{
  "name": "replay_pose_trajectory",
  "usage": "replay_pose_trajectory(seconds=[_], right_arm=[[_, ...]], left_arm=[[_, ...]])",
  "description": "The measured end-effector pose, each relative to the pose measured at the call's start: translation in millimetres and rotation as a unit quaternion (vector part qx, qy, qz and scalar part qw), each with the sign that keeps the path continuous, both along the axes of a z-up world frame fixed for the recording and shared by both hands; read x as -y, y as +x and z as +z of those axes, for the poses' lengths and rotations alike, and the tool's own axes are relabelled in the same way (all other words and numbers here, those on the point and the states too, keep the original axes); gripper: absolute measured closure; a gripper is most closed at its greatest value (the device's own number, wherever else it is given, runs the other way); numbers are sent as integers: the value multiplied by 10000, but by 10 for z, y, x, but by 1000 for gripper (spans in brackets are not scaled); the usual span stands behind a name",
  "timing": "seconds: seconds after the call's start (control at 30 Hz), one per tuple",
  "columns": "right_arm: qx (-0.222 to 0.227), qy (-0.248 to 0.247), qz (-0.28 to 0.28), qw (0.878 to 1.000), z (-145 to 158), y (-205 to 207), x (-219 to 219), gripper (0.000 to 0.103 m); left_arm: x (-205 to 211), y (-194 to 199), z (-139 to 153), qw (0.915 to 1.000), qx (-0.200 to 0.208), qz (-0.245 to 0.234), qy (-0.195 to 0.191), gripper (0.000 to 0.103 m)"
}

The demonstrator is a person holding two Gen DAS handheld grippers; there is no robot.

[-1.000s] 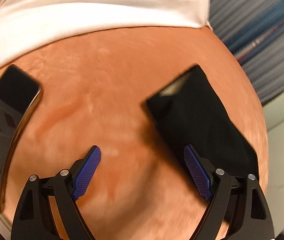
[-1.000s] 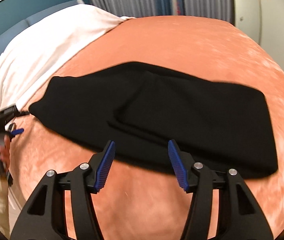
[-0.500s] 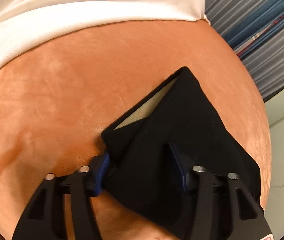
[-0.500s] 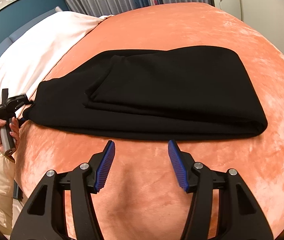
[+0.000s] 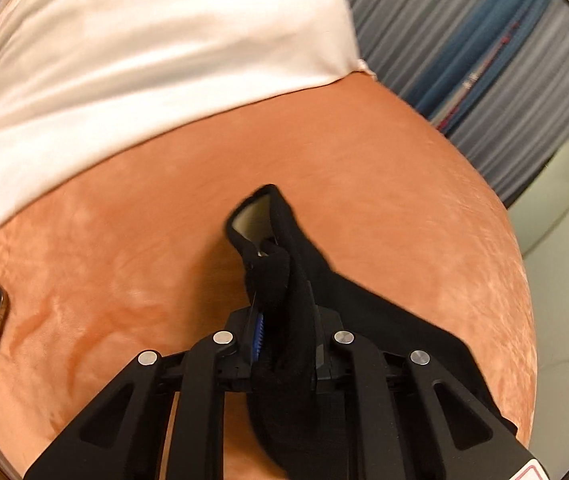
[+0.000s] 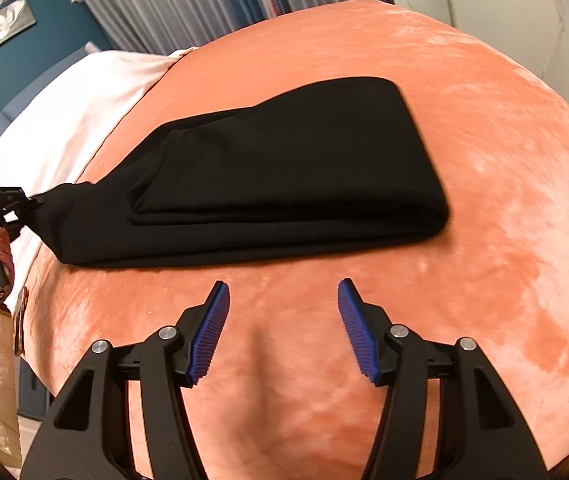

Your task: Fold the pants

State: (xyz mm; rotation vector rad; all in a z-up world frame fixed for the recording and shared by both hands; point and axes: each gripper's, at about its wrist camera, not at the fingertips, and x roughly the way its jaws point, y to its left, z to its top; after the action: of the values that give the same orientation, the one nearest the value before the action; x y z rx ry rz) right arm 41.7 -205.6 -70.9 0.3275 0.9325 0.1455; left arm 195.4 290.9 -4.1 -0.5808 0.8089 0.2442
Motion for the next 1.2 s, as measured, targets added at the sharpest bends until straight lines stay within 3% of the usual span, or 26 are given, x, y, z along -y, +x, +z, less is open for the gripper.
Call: replay_pose_trajectory(seconds=[0.13,0.27,0.33,0.43,0.57,0.6,0.63,0.67,0.77,0.87,0.9,0.97,1.03,1.2], right_arm=[[-7,79,-36,10000,44,26,110,48],[277,-265,714,9967,295,298,-304,46],[429,-703,1292,9882,378,479,-741,30],[673,-1728,1886,9644,327,723,-1471,30],[572,-2476,2263,9403,32,1040,-2102,31],[517,-2651,2248,9362,-41,1099,-2168,33],[466,-2782,2224,9333,-130,1162,-2211,42],[442,-2704,2218,9358,-180,1203,-2215,48],[545,-2516,1911,9472,-58,1232,-2209,80],[521,-2185,2075,9521,-32,1274,-2241,81],[335,-2210,2152,9507,-127,1326,-2256,76],[449,-2208,2102,9513,-132,1296,-2222,70],[499,-2148,2030,9540,-40,1212,-2189,55],[637,-2247,1901,9536,192,1066,-2059,55]], left_arm=[[163,-117,108,9999,47,-70,73,90],[147,-153,48,10000,-42,41,47,90],[90,-164,-3,9998,-140,127,43,90],[8,-167,-39,9995,-259,112,108,90],[-63,-150,-88,9989,-405,5,255,89],[-80,-148,-108,9986,-446,-25,300,89],[-90,-140,-123,9983,-473,-44,340,88],[-95,-130,-143,9981,-493,-60,370,88],[-123,-127,-186,9979,-494,-128,397,88],[-91,-137,-181,9980,-413,-178,440,88],[-51,-142,-162,9979,-377,-199,480,88],[23,-160,-119,9978,-329,-259,509,88],[109,-179,-72,9973,-296,-374,566,88],[280,-204,38,9969,-225,-440,617,88]])
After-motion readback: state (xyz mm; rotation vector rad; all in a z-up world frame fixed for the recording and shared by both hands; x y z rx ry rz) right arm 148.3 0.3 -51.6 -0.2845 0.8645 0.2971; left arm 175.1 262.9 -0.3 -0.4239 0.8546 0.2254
